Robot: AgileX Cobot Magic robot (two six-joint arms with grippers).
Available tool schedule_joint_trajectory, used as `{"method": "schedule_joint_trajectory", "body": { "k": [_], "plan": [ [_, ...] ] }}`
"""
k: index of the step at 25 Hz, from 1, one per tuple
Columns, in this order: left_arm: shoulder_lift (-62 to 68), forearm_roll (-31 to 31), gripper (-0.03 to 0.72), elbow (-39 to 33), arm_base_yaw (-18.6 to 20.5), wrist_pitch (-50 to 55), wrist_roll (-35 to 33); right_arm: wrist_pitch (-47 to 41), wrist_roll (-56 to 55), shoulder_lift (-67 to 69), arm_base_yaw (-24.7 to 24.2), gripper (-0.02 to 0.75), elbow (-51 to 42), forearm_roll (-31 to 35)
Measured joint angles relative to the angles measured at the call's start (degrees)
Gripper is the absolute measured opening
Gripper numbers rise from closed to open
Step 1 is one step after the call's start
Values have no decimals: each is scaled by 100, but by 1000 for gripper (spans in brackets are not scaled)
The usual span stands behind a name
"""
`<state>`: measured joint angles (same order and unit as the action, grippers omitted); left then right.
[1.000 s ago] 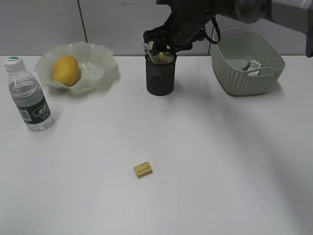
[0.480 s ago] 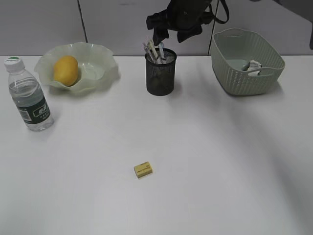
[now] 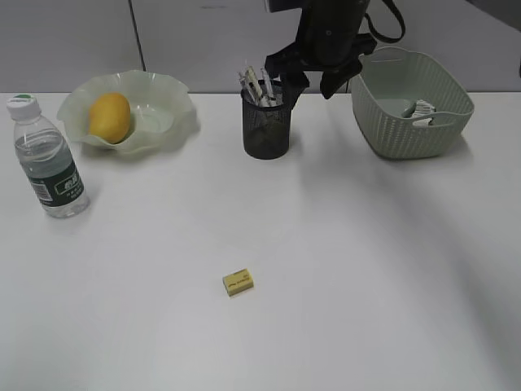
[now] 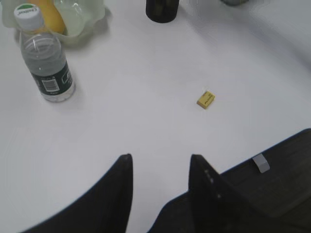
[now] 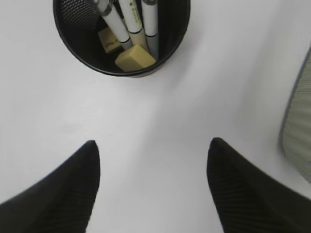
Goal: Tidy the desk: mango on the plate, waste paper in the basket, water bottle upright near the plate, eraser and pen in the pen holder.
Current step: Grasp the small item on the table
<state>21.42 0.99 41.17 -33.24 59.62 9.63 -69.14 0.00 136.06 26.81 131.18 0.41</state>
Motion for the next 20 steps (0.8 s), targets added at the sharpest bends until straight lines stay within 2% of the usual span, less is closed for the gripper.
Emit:
{"method": "schedule_joint_trajectory", "body": {
  "k": [6,10,15,20],
  "plan": [
    [451,-134,300,0,0,-103,0,-12,56,-916,0,540,-295,-41],
    [948,-206,304,-3,0,-375,0,-12,63,-1865,0,540,-879,5],
    [1684,-222,313,-3,0,-1039,0,-12,69,-3073,0,538,-2137,21],
    [2777,-383,396,3,0,-1585,-274,140,69,-4383,0,537,-3704,28]
  ]
}}
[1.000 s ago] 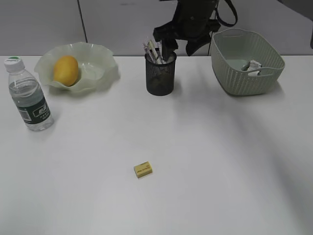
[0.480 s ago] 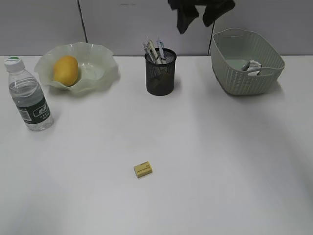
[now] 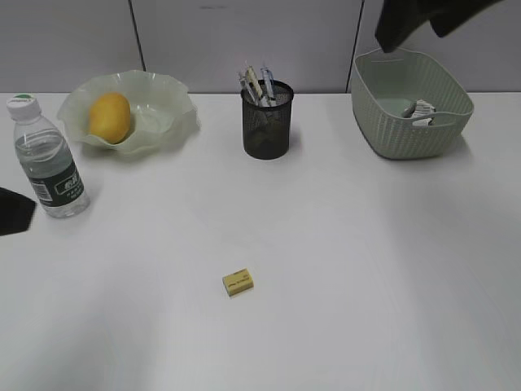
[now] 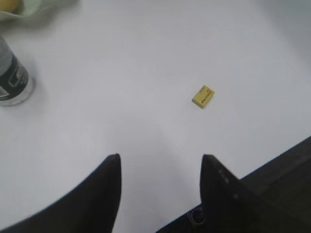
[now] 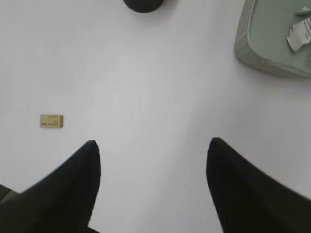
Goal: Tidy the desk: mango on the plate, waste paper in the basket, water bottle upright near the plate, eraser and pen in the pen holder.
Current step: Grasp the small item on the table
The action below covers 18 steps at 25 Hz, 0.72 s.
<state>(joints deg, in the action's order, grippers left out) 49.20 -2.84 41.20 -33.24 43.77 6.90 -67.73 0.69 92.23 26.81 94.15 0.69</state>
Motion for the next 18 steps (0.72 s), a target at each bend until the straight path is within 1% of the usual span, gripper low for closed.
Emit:
{"method": "schedule_joint_trajectory", "body": {
  "k": [3,5,10,13,16,18],
  "plan": [
    [575,-270,433,0,0,-268,-459,478,0,-767,0,537,-1170,5],
    [1000,-329,442,35,0,-365,-596,791,0,-1253,0,536,-1938,5],
    [2005,-359,447,511,0,-394,-968,1326,-11,-2531,0,534,-3915,5],
    [2581,-359,447,954,0,-408,-1251,1434,-69,-3325,0,533,-4830,5],
    [3119,-371,447,1403,-14,-329,-1546,1435,-182,-4217,0,533,-5472,5],
    [3433,-360,447,1644,-98,-265,-1752,1416,-257,-4938,0,533,-5746,5]
  ]
}}
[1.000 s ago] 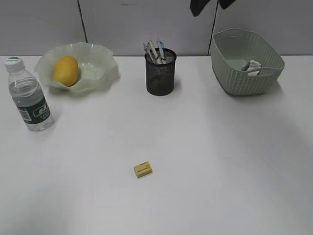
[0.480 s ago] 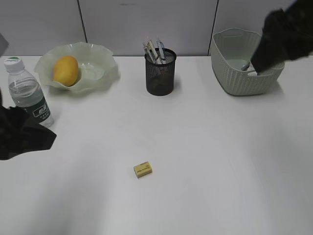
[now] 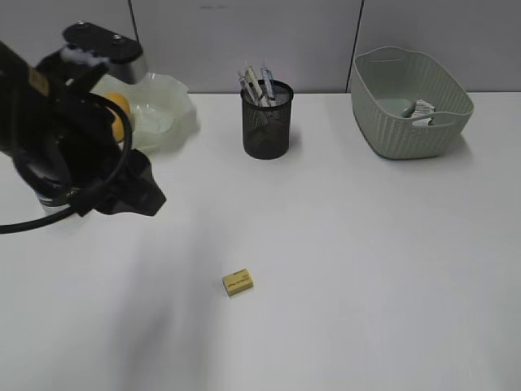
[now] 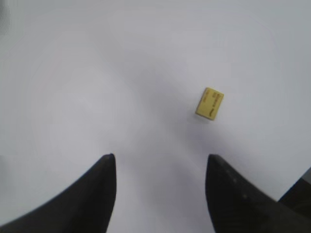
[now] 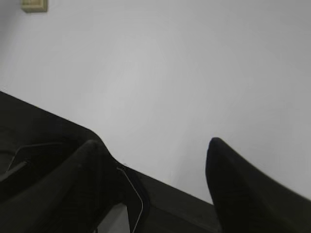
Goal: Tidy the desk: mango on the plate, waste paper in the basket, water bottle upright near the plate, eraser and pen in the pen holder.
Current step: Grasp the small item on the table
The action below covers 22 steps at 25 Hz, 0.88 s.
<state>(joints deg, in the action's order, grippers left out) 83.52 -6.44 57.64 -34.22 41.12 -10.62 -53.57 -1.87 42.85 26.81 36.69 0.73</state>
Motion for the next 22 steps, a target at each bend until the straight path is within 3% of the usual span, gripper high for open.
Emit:
{"method": "schedule_joint_trajectory", "body": {
  "k": [11,15,22],
  "plan": [
    [1654,192,479,888,-820,302,-254,-401,-357,-3156,0,533,-382,0],
    [2180,506,531,1132,-1084,469,-271,-663,-522,-3491,0,533,-382,-73],
    [2938,1176,538,1631,-1496,492,-15,-987,-563,-3490,0,533,-449,-169]
  ]
}}
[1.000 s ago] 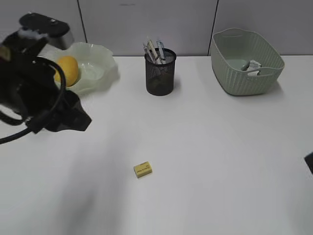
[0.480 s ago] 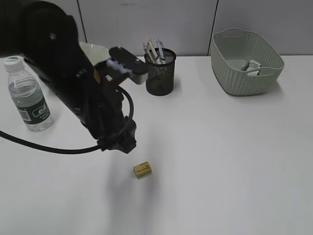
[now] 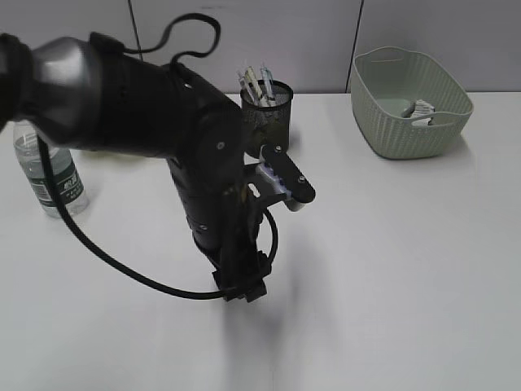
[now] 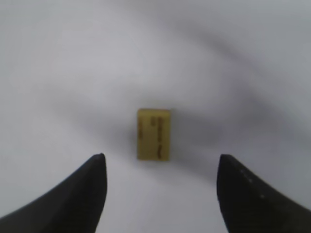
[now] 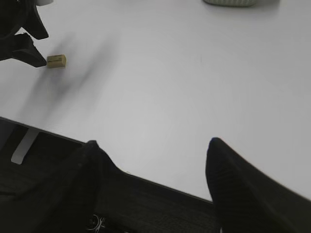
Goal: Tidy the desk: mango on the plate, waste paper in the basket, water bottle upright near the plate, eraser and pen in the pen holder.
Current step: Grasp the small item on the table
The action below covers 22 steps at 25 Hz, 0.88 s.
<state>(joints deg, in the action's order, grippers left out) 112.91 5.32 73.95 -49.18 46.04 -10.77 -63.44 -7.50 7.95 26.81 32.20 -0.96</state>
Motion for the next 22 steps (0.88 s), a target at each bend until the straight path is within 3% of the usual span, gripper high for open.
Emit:
{"method": "schedule_joint_trajectory", "body": {
  "k": [10,22],
  "plan": [
    [869,302,485,843,-24,583,259,-11,-18,0,0,532,-119,-7],
    [1032,352,471,886,-8,600,263,-11,-18,0,0,532,-119,-7]
  ]
}}
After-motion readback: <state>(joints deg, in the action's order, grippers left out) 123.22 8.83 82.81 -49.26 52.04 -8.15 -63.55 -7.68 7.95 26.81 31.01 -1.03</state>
